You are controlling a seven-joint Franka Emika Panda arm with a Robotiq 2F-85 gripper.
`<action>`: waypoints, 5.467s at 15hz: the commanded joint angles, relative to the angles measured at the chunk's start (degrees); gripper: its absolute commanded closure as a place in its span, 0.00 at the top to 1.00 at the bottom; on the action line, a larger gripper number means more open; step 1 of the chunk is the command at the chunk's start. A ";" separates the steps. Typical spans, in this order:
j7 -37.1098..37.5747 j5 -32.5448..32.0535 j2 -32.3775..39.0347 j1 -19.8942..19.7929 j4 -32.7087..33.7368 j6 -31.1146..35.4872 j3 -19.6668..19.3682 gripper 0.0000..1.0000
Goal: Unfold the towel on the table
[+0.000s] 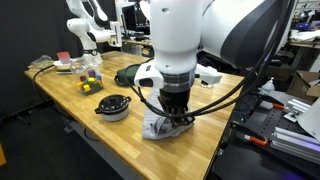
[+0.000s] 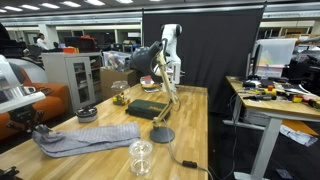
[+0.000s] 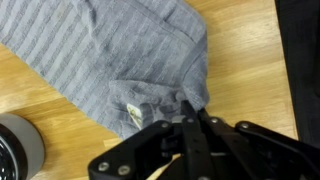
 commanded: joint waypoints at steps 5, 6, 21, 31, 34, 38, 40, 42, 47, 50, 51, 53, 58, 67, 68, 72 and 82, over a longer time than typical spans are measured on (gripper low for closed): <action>-0.61 0.64 -0.24 0.45 0.02 -0.07 -0.38 0.31; -1.30 1.47 -0.34 0.21 0.08 -0.40 0.00 0.36; -9.98 13.49 -0.64 -0.57 -0.04 -0.09 0.38 1.00; -9.97 13.50 -0.80 -0.55 -0.05 -0.14 0.38 1.00; -9.97 13.50 -0.80 -0.55 -0.05 -0.14 0.38 1.00; -9.97 13.50 -0.80 -0.55 -0.05 -0.14 0.38 1.00; -9.97 13.50 -0.80 -0.55 -0.05 -0.14 0.38 1.00; -9.12 14.02 -0.62 -0.57 0.17 0.39 0.36 1.00; 1.72 9.62 1.36 3.42 5.48 -0.35 -4.22 1.00; 10.85 10.08 3.57 5.06 8.53 -0.87 -7.11 1.00; 13.44 10.56 4.40 5.43 9.20 -0.98 -7.97 1.00; 18.42 11.98 5.62 5.90 9.66 -0.76 -9.42 1.00; 28.48 19.44 7.40 6.43 8.46 3.24 -10.12 1.00; 28.38 21.99 7.93 7.71 8.84 3.52 -10.77 1.00; 28.32 22.09 8.14 7.90 9.39 2.51 -10.81 1.00; 30.06 22.93 8.92 8.95 11.34 1.22 -12.08 1.00; 33.11 30.15 10.58 9.31 12.17 0.60 -13.58 1.00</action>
